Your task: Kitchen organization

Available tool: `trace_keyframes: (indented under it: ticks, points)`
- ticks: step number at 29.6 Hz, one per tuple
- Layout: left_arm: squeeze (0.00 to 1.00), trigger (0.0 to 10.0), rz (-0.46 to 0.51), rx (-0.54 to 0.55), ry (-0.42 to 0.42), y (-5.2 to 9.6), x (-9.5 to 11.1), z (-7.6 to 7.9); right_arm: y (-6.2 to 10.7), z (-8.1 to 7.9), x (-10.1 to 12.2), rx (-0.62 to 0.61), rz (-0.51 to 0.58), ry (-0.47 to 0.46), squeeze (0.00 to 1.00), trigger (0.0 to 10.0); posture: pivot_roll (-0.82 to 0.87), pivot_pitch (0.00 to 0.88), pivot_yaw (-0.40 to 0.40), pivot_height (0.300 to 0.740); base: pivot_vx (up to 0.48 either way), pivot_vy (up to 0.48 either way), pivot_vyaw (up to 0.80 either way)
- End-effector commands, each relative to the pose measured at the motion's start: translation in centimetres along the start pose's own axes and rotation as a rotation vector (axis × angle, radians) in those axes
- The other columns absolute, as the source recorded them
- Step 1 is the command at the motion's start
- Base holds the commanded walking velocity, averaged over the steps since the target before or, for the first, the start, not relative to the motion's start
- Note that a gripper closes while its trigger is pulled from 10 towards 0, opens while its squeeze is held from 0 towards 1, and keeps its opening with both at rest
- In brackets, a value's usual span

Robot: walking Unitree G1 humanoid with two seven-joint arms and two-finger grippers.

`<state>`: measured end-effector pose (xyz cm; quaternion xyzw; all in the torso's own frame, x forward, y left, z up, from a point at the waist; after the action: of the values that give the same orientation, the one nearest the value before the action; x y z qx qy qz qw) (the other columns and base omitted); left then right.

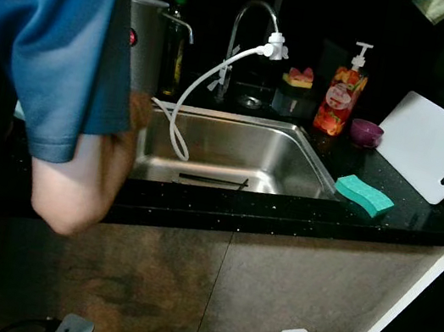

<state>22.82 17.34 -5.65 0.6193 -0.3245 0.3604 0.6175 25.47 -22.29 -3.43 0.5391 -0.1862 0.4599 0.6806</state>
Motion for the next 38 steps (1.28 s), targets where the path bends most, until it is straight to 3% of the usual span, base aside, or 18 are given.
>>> trace_keyframes:
  ticks: [1,38]
  points:
    - [0.00,10.0,-0.027,0.007,-0.004,0.2,-0.6,-0.1,0.1,0.1,-0.3,-0.003,-0.012,-0.009,0.00,10.0,0.03,0.088,-0.114,0.740,0.000,0.000,0.00]
    - [0.00,10.0,-0.026,-0.009,-0.023,0.0,-0.4,0.2,0.0,1.2,0.0,-0.034,-0.006,-0.023,0.00,10.0,0.04,0.048,-0.127,0.740,0.000,0.000,0.00]
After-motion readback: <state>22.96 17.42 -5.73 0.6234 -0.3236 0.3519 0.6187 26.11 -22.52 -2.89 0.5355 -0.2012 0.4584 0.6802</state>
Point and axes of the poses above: a point about 5 cm out from each wrist's last joint towards the gripper, its own y axis pointing back from the gripper into the wrist, its own x axis along the axis of the wrist's last joint, z = x × y, the point moved 1 cm from there along -y, pointing out of the wrist towards the gripper, and after that the axes turned 13 degrees about y, right-handed, at the moved point
